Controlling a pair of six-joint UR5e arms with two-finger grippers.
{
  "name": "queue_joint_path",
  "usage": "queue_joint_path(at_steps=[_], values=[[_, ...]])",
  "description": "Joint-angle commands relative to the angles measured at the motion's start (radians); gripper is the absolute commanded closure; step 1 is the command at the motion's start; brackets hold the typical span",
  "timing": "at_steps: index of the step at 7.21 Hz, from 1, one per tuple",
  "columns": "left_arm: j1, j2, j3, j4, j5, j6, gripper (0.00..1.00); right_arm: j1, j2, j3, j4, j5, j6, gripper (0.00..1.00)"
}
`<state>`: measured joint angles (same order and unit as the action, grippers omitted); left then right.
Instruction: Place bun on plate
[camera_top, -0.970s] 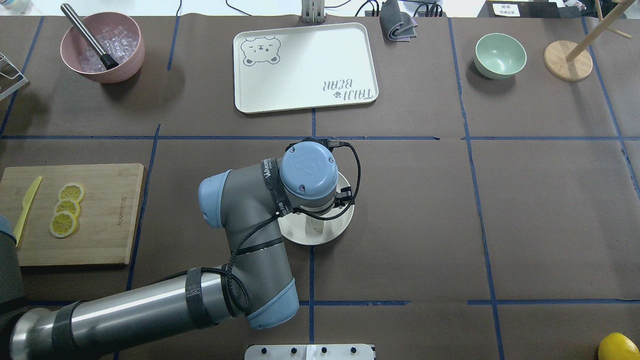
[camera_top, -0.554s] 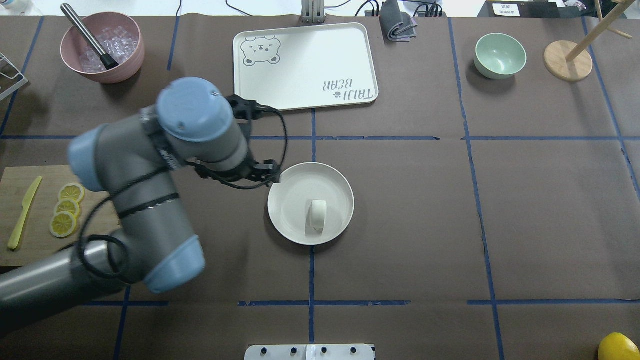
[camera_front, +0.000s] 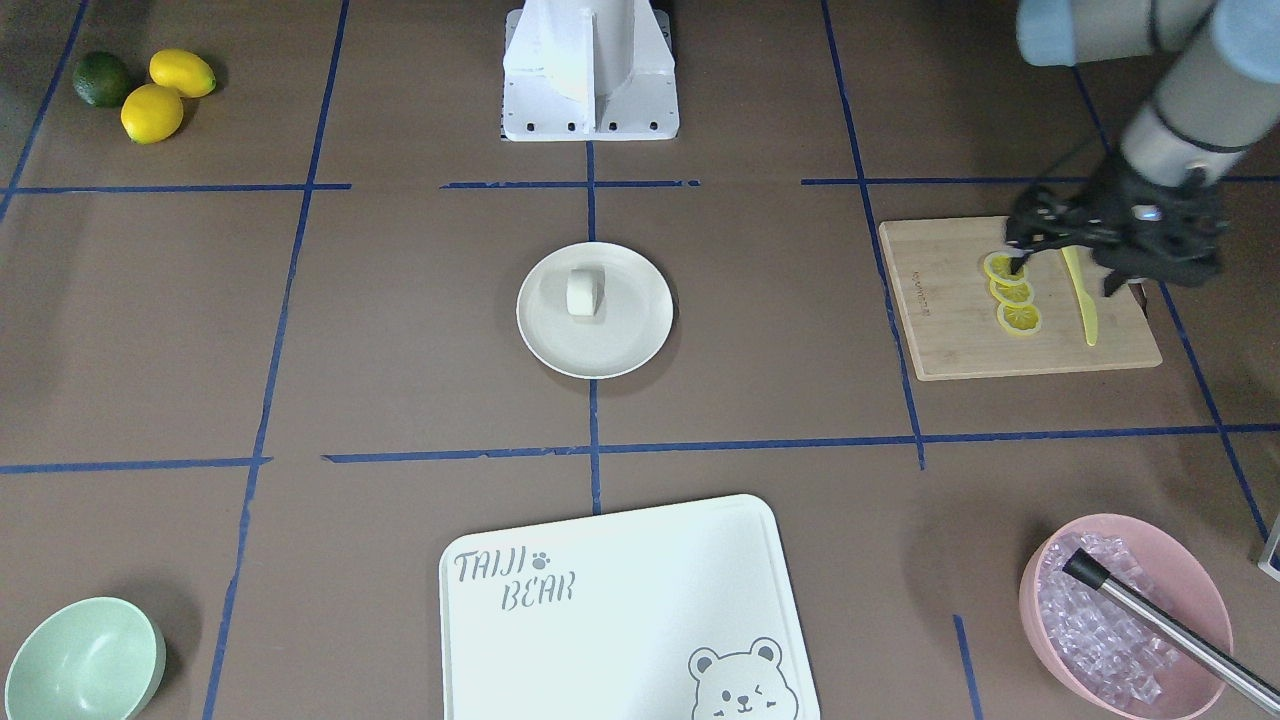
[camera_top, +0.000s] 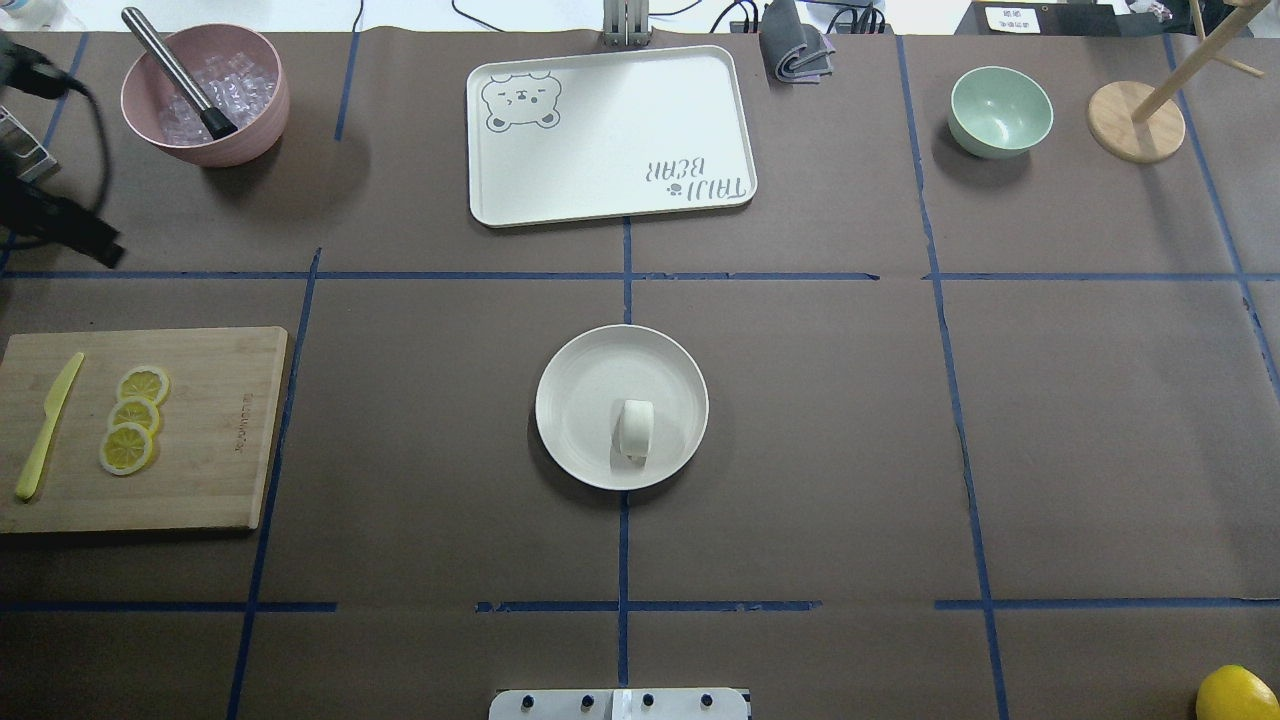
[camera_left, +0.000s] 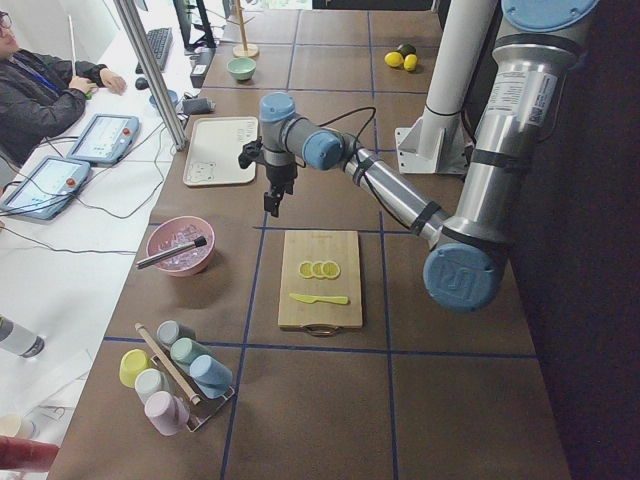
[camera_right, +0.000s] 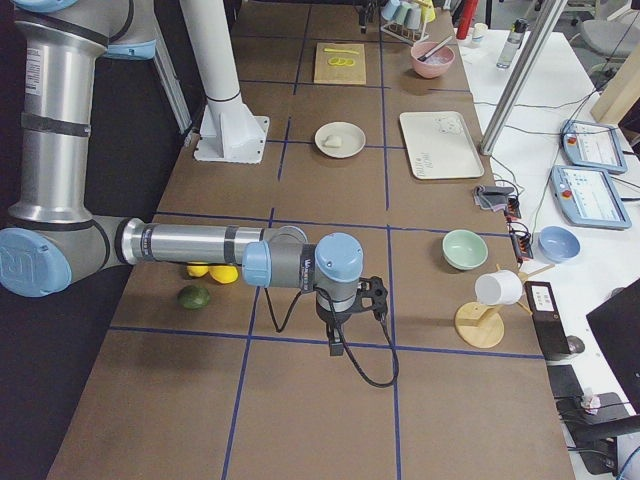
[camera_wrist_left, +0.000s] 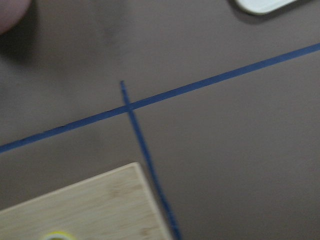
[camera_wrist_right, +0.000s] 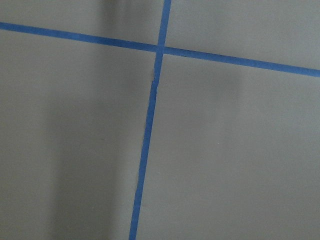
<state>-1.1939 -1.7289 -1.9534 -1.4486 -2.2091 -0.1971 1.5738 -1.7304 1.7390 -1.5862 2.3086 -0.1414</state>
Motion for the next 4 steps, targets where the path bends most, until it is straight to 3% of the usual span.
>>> queue_joint_path(at_steps=[1,2,4], values=[[-0.262,0.078,0.176,-0.004,-0.073,0.368,0.0,0.0,0.0,-0.002,0.0,0.0,-0.001,0.0],[-0.35,0.098,0.268,-0.012,-0.187,0.407,0.0,0.0,0.0,-0.001,0.0,-0.002,-0.001,0.0],[-0.411,0.214,0.3,-0.033,-0.233,0.412,0.0,0.0,0.0,0.002,0.0,0.0,-0.004,0.0]])
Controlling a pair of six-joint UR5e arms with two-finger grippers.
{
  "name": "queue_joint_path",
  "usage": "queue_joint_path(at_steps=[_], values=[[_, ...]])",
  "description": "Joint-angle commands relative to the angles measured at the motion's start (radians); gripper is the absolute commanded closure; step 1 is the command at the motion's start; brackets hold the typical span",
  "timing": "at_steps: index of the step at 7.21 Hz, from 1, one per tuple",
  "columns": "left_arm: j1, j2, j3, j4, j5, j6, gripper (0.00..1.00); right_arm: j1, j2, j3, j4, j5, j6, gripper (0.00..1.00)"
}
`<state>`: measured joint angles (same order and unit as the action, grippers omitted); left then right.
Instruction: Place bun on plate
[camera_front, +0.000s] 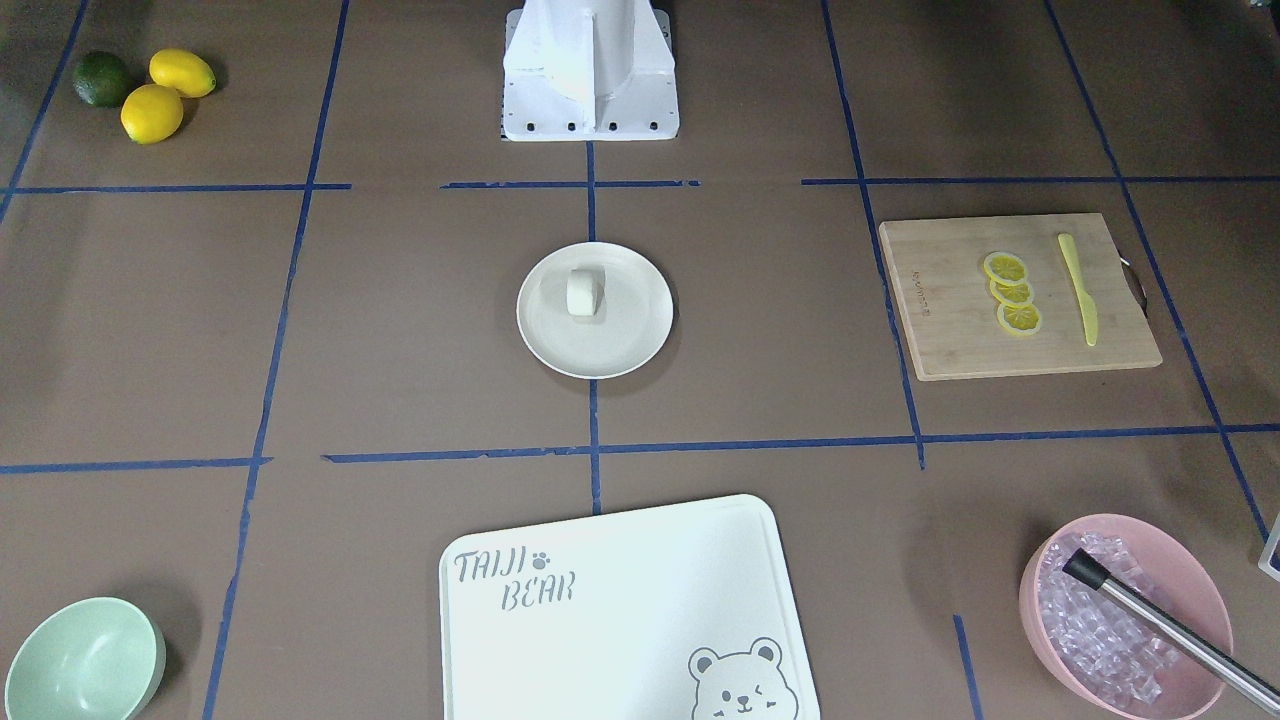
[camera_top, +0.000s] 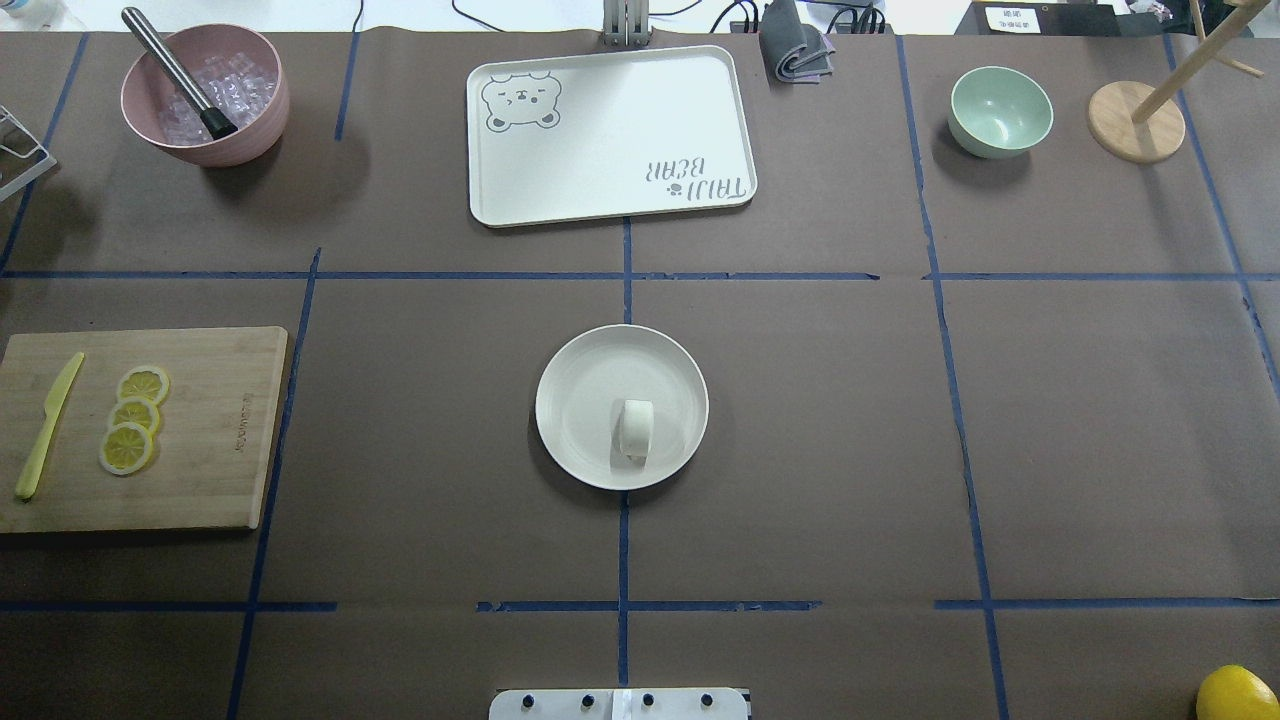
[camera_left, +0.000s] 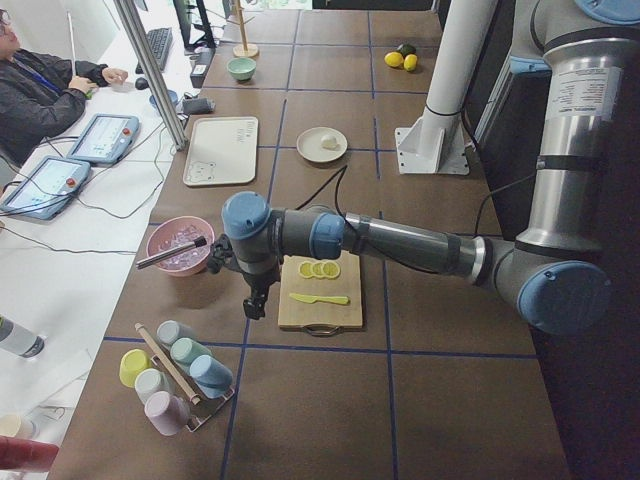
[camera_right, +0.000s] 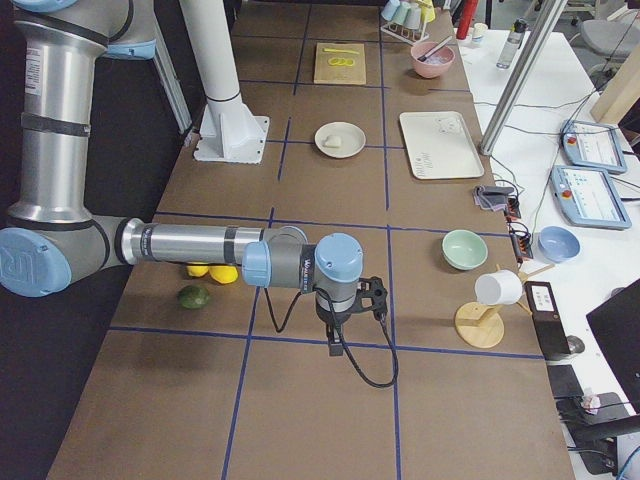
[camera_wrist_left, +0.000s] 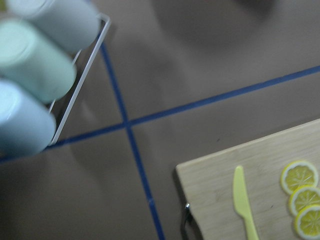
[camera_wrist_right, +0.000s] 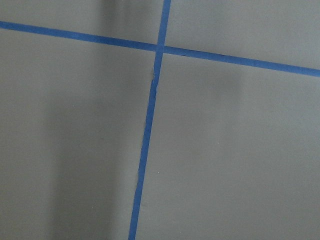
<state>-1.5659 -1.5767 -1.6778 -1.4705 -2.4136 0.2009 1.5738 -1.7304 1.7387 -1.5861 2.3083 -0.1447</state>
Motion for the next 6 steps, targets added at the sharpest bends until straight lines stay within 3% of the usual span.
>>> queue_joint_path(at_steps=[1,6], values=[[-0.039,0.095,0.032,-0.011,-0.025,0.006,0.0,0.0,0.0,0.001,0.0,0.0,-0.001,0.0],[-0.048,0.109,0.041,-0.008,-0.012,0.006,0.0,0.0,-0.002,-0.01,0.0,-0.001,0.0,0.0]])
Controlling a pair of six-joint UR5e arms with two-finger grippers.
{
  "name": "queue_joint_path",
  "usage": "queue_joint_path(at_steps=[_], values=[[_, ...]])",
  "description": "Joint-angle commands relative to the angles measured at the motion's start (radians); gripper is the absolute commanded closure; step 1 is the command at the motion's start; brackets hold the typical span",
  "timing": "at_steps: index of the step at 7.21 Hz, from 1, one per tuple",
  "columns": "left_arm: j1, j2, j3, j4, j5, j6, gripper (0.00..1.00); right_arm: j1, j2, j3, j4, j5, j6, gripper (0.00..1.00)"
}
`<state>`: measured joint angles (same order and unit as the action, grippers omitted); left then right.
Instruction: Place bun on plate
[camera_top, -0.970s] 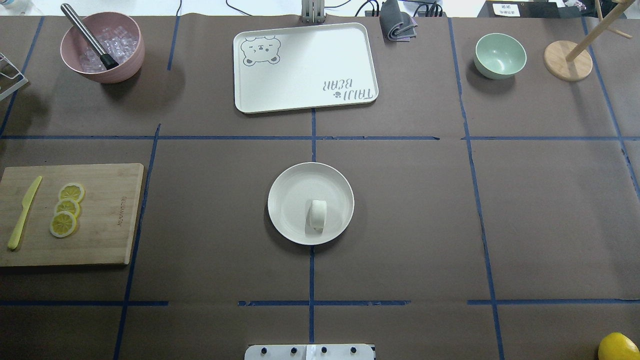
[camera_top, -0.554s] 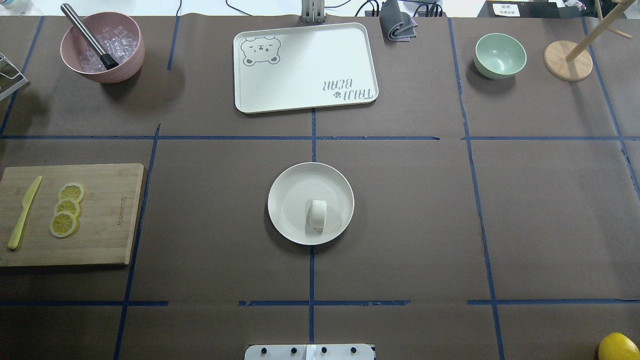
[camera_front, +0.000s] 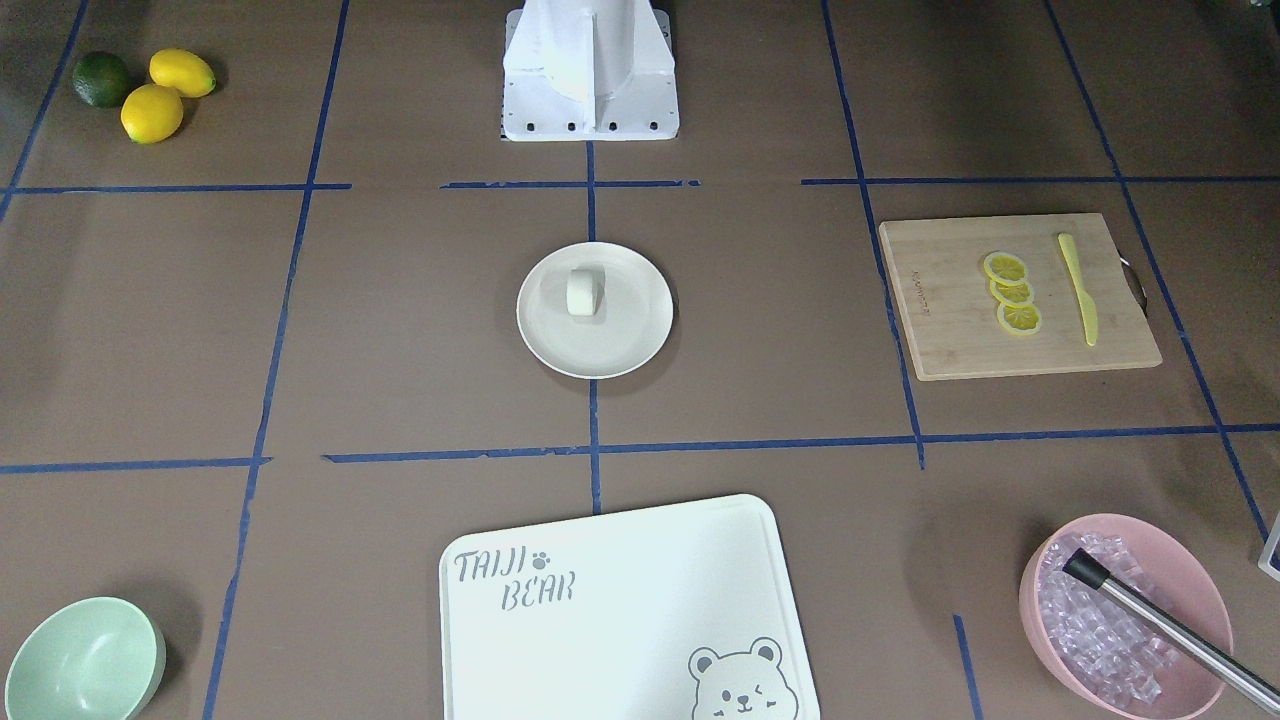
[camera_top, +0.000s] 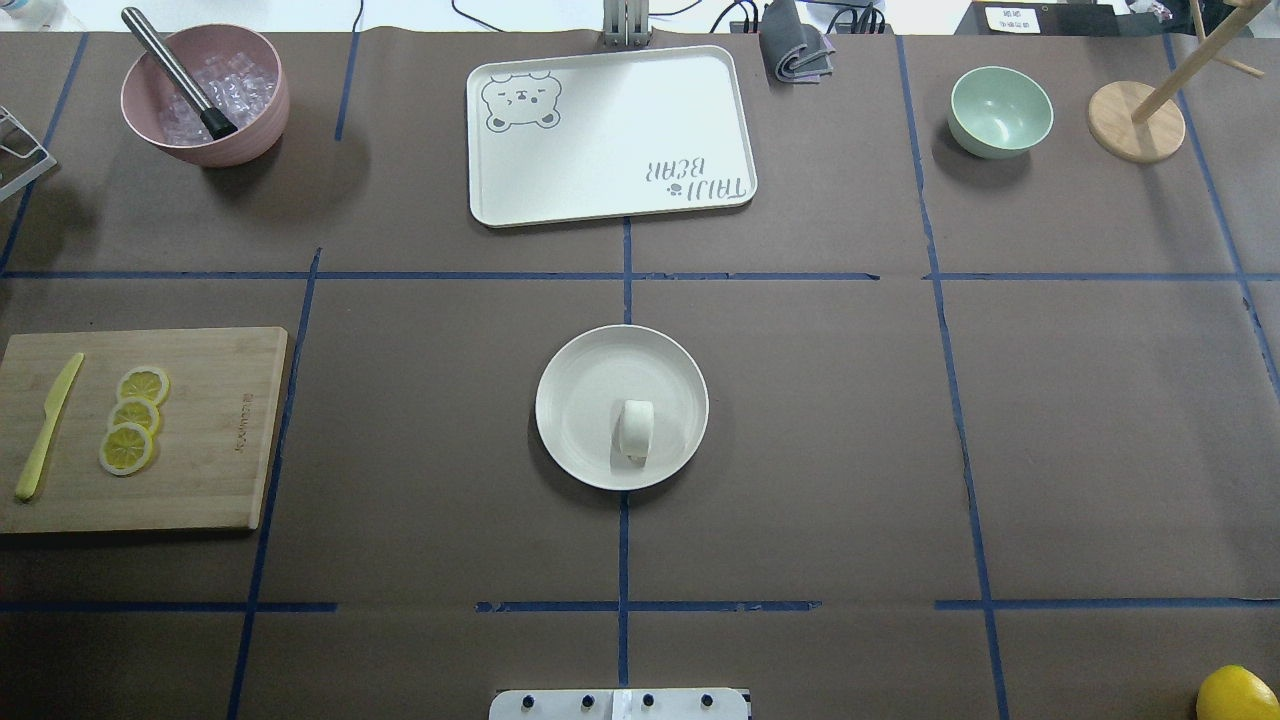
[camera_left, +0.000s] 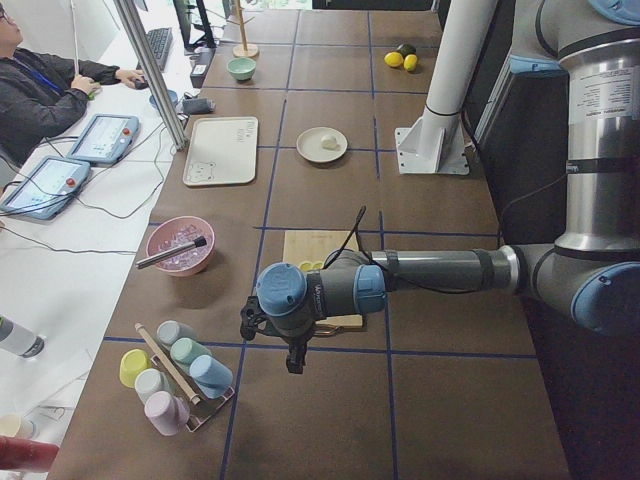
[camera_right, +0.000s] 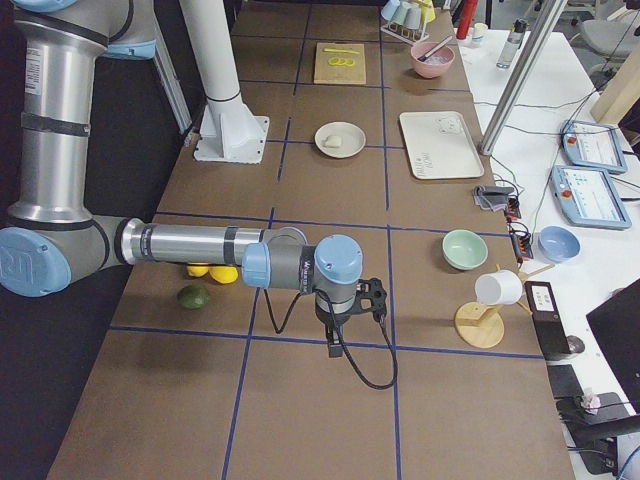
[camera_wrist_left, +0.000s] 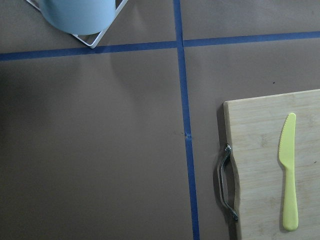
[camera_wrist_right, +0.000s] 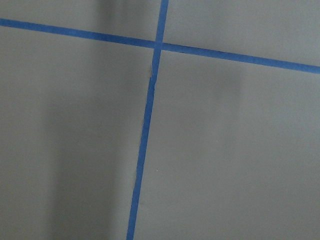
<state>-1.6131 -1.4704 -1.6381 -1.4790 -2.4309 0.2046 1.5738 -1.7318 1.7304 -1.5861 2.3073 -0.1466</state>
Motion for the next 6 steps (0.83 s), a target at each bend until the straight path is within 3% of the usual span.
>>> queue_joint_path(at_steps=[1,6], values=[[-0.001,0.002,0.004,0.002,0.006,0.006,0.0,0.0,0.001,-0.005,0.0,0.0,0.002,0.0],[-0.001,0.002,0.007,0.0,0.004,0.004,0.0,0.0,0.001,-0.005,0.014,0.003,0.005,0.0]])
